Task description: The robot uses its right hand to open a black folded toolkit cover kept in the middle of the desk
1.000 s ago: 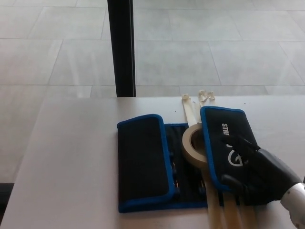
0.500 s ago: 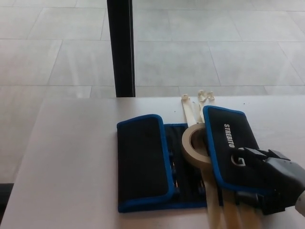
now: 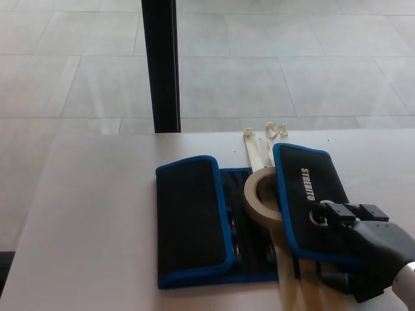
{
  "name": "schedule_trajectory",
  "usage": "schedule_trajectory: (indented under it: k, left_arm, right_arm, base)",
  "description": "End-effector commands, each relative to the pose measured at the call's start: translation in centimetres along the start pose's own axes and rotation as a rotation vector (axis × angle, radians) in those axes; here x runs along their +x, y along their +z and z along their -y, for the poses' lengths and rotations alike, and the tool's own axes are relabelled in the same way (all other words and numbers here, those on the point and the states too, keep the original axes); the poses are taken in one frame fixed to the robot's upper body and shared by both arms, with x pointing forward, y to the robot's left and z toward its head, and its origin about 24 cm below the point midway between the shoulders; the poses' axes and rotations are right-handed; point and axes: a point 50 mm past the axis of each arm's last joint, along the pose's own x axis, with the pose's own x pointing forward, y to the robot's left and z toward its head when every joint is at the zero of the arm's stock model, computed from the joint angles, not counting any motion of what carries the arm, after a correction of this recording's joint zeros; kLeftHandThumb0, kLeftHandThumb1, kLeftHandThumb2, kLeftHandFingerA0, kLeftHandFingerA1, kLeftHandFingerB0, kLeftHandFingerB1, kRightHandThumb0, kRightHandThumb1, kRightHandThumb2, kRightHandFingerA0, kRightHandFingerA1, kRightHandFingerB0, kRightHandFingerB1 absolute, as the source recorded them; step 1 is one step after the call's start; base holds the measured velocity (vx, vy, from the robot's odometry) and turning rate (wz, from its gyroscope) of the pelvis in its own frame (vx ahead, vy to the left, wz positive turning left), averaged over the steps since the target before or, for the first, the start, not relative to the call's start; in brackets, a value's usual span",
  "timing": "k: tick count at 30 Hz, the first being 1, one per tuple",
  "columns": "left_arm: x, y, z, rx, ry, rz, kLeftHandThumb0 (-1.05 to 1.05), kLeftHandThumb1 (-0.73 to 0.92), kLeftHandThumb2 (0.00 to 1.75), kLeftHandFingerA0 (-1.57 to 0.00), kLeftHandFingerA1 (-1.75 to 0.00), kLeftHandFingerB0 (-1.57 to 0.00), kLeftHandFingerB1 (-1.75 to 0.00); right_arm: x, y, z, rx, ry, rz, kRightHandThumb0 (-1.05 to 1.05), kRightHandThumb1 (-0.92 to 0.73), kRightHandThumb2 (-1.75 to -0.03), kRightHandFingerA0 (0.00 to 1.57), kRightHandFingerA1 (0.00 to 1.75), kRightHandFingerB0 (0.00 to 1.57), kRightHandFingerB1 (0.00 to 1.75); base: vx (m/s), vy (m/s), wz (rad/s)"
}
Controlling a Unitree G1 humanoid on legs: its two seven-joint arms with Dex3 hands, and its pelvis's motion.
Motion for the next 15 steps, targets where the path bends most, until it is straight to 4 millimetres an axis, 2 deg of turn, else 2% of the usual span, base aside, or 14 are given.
schedule_trajectory:
  k: [1,4,5,6,7,8,9,11,12,14,15]
  left_arm:
    - [-0.1,0.3,-0.6,-0.019,0.015,-0.001,-0.94,0.92,0.74,-0.33,-0.58,-0.28,-0.39]
    - [-0.1,0.3,-0.6,-0.019,0.015,0.0,-0.94,0.92,0.74,-0.33,-0.58,-0.28,-0.39]
    - [-0.1,0.5,-0.7,0.008,0.014,0.008,-1.02,0.79,0.93,-0.32,-0.61,-0.24,-0.44]
    - [-0.1,0.5,-0.7,0.005,0.013,0.006,-0.99,0.83,0.85,-0.3,-0.57,-0.25,-0.41]
    - [-0.1,0.5,-0.7,-0.002,0.011,0.009,-0.99,0.83,0.86,-0.31,-0.59,-0.25,-0.42]
    - [-0.1,0.5,-0.7,-0.024,0.016,0.01,-0.93,0.92,0.74,-0.33,-0.58,-0.29,-0.39]
    - [-0.1,0.6,-0.7,-0.025,0.015,0.01,-0.97,0.82,0.85,-0.31,-0.6,-0.26,-0.42]
    - [-0.1,0.6,-0.8,-0.008,0.011,0.006,-0.98,0.82,0.87,-0.31,-0.6,-0.26,-0.43]
    - [-0.1,0.5,-0.8,0.001,0.012,0.005,-0.93,0.92,0.76,-0.33,-0.59,-0.29,-0.4]
    - [-0.1,0.4,-0.7,0.004,0.014,0.003,-0.93,0.92,0.76,-0.33,-0.59,-0.29,-0.4]
    - [-0.1,0.4,-0.7,0.013,0.016,0.001,-1.0,0.83,0.88,-0.31,-0.59,-0.26,-0.42]
  right_arm:
    - [0.3,0.8,-1.0,-0.116,-0.044,0.049,-0.51,-0.69,-0.62,0.14,0.44,0.15,0.27]
    - [0.3,0.7,-1.1,-0.119,-0.049,0.05,-0.51,-0.69,-0.62,0.14,0.44,0.15,0.27]
    - [0.4,0.7,-1.2,-0.173,-0.065,0.046,-0.51,-0.68,-0.62,0.15,0.45,0.16,0.28]
    - [0.4,0.5,-1.2,-0.188,-0.086,0.03,-0.48,-0.65,-0.6,0.2,0.48,0.18,0.29]
    - [0.4,0.3,-1.3,-0.206,-0.098,0.015,-0.47,-0.64,-0.61,0.24,0.49,0.18,0.29]
    - [0.5,0.1,-1.3,-0.229,-0.119,0.001,-0.46,-0.64,-0.6,0.32,0.51,0.22,0.29]
    - [0.5,-0.1,-1.3,-0.231,-0.138,-0.012,-0.46,-0.66,-0.63,0.42,0.55,0.23,0.3]
    - [0.4,-0.3,-1.4,-0.238,-0.173,-0.024,-0.44,-0.68,-0.6,0.68,0.73,0.25,0.3]
    - [0.4,-0.4,-1.3,-0.251,-0.205,-0.032,-0.44,-0.7,-0.61,0.88,0.92,0.31,0.31]
    - [0.4,-0.5,-1.3,-0.271,-0.246,-0.043,-0.44,-0.7,-0.61,0.88,0.92,0.31,0.31]
    - [0.4,-0.6,-1.4,-0.278,-0.283,-0.045,-0.43,-0.69,-0.61,0.91,1.23,0.34,0.34]
  base:
    - [0.0,0.0,0.0]
    - [0.0,0.0,0.0]
    - [0.0,0.0,0.0]
    - [0.0,0.0,0.0]
    - [0.0,0.0,0.0]
    - [0.0,0.0,0.0]
    - [0.0,0.0,0.0]
    - [0.0,0.0,0.0]
    - [0.0,0.0,0.0]
    - [0.0,0.0,0.0]
    - [0.0,0.0,0.0]
